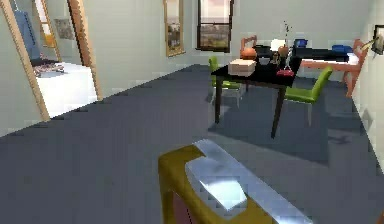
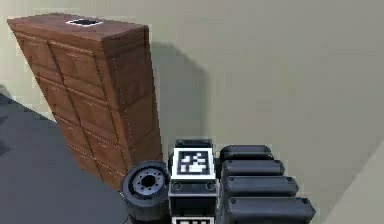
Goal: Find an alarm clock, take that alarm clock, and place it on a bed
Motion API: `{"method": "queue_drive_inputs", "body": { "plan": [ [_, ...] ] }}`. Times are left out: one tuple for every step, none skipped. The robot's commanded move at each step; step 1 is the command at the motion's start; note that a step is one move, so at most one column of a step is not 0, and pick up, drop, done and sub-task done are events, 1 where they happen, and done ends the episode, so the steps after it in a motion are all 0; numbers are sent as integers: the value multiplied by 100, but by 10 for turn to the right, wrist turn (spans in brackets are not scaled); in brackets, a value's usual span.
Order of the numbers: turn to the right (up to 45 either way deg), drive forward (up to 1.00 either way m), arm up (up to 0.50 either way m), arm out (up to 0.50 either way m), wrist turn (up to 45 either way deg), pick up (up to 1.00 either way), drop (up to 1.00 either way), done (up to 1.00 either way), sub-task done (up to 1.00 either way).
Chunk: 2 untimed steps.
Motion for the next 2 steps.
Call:
{"method": "queue_drive_inputs", "body": {
  "plan": [
    [-390, 0, 0, 0, 0, 0, 0, 0, 0],
    [0, 30, 0, 0, 0, 0, 0, 0, 0]
  ]
}}
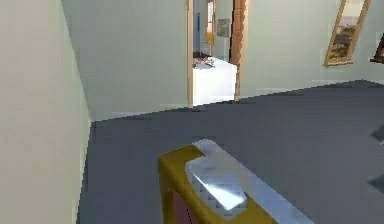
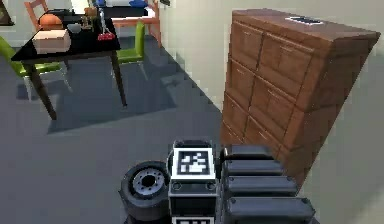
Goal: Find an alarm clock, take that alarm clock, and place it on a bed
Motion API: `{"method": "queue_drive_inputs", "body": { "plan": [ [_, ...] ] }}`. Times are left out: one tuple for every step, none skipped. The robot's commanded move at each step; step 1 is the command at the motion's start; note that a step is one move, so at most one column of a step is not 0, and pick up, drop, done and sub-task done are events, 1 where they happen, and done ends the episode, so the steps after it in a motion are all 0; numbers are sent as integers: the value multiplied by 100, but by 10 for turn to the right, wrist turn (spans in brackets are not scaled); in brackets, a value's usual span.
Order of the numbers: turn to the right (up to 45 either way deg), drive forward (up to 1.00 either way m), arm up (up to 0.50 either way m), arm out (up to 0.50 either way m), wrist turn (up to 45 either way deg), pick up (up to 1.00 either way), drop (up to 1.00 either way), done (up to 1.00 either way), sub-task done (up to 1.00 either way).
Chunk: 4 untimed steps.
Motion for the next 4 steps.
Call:
{"method": "queue_drive_inputs", "body": {
  "plan": [
    [420, 0, 0, 0, 0, 0, 0, 0, 0],
    [0, 55, 0, 0, 0, 0, 0, 0, 0],
    [450, 0, 0, 0, 0, 0, 0, 0, 0],
    [60, 0, 0, 0, 0, 0, 0, 0, 0]
  ]
}}
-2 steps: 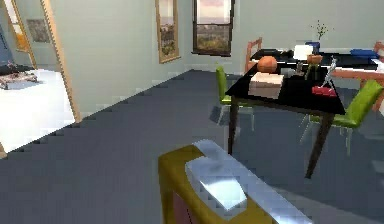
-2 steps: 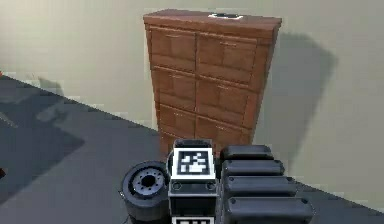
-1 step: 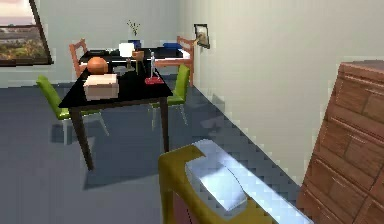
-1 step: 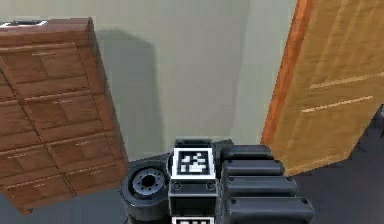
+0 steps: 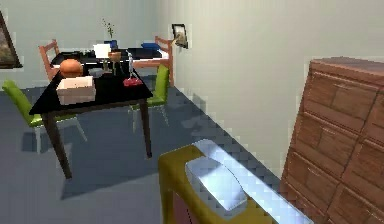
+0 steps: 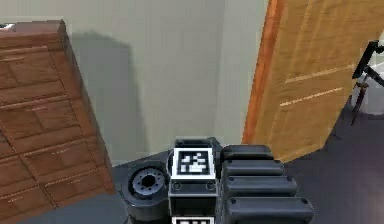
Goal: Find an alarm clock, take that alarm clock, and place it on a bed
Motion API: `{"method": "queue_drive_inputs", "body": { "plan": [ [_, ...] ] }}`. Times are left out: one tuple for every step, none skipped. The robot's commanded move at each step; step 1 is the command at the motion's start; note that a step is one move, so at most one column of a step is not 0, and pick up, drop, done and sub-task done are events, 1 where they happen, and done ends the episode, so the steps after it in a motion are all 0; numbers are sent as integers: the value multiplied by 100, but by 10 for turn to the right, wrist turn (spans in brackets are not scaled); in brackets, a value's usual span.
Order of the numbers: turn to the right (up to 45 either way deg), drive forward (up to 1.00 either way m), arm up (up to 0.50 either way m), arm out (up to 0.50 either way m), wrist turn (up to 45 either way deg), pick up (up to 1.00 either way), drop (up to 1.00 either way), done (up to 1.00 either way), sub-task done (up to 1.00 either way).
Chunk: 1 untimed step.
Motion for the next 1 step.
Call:
{"method": "queue_drive_inputs", "body": {
  "plan": [
    [0, 100, 0, 0, 0, 0, 0, 0, 0]
  ]
}}
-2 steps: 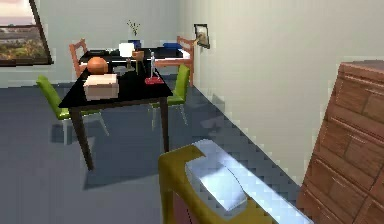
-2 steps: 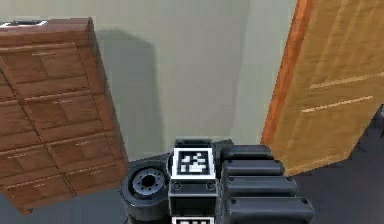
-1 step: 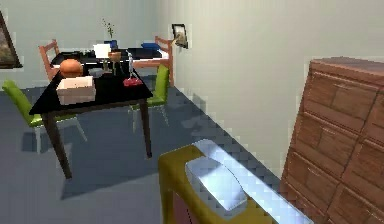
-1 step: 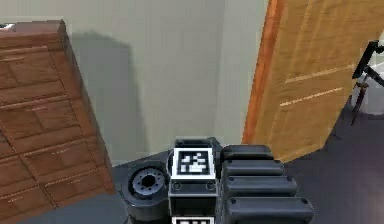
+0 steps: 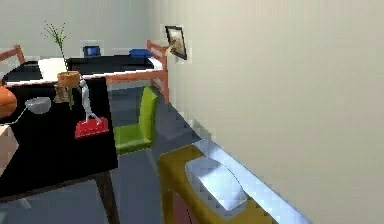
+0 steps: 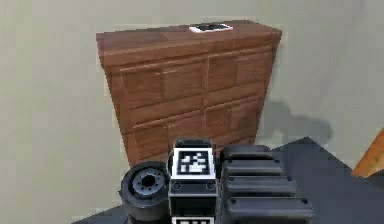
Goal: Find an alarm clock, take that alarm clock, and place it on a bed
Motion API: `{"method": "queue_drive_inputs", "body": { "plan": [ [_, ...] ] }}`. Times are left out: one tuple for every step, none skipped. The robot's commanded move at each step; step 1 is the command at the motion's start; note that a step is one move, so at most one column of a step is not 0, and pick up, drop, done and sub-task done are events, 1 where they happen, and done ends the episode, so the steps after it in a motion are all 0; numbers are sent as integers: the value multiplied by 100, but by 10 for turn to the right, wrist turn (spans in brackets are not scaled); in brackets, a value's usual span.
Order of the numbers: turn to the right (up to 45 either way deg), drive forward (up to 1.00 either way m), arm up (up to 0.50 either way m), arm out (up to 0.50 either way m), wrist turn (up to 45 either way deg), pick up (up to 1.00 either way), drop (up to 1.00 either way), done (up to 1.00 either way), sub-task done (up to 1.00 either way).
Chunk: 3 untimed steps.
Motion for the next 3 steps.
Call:
{"method": "queue_drive_inputs", "body": {
  "plan": [
    [0, 100, 0, 0, 0, 0, 0, 0, 0],
    [90, 0, 0, 0, 0, 0, 0, 0, 0],
    [0, 30, 0, 0, 0, 0, 0, 0, 0]
  ]
}}
